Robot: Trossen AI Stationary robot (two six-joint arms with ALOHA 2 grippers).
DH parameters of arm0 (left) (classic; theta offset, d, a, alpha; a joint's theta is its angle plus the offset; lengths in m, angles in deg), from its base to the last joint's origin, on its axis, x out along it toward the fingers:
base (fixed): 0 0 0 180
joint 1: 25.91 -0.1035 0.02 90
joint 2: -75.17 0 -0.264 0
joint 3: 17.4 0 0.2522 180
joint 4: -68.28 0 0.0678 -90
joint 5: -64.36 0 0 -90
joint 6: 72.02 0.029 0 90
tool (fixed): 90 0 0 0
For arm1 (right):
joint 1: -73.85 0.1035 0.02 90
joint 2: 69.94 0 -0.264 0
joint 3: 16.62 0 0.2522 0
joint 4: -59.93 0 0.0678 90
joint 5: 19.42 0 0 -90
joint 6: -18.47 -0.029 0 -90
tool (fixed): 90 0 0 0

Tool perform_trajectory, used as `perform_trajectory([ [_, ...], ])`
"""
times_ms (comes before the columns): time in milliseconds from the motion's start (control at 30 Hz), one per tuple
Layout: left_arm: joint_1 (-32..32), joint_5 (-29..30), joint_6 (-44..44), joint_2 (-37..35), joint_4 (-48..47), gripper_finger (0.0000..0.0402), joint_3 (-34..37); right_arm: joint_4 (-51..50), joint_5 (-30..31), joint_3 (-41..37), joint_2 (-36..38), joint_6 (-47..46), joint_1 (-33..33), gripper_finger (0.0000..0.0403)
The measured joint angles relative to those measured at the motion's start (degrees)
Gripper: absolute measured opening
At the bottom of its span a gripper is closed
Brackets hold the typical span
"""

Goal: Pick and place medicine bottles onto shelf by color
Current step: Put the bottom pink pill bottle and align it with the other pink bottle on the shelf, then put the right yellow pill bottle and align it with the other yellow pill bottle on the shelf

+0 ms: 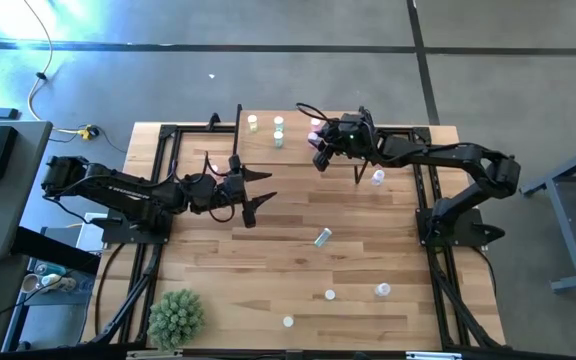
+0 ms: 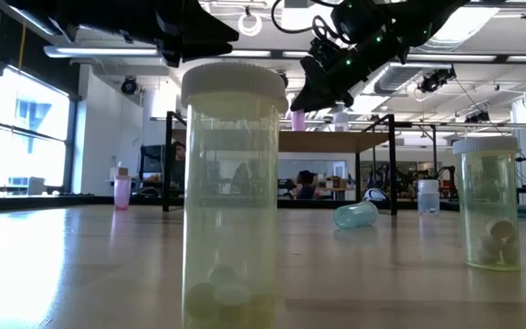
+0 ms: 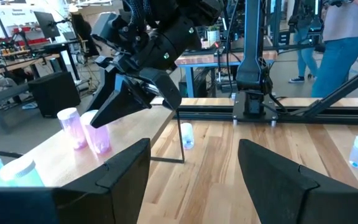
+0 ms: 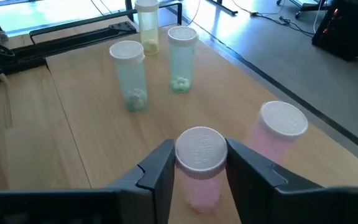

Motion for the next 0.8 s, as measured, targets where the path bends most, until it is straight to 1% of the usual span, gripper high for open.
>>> perform_trajectory([
  [133,0.0,0.0,0.0,0.0,0.0,0.0234,0.0,-1.8,-0.1,-0.3,-0.4,0.0,0.0,0.0146],
  [267,0.0,0.0,0.0,0.0,0.0,0.0234,0.0,-0.4,-0.1,-0.2,-0.1,0.0,0.0,0.0156],
  [533,0.0,0.0,0.0,0.0,0.0,0.0234,0.0,-0.2,-0.2,-0.2,0.4,0.0,0.0,0.0158],
  [800,0.0,0.0,-0.1,0.0,-0.2,0.0234,0.0,-1.4,-0.2,-0.2,3.3,0.1,0.0,0.0158],
])
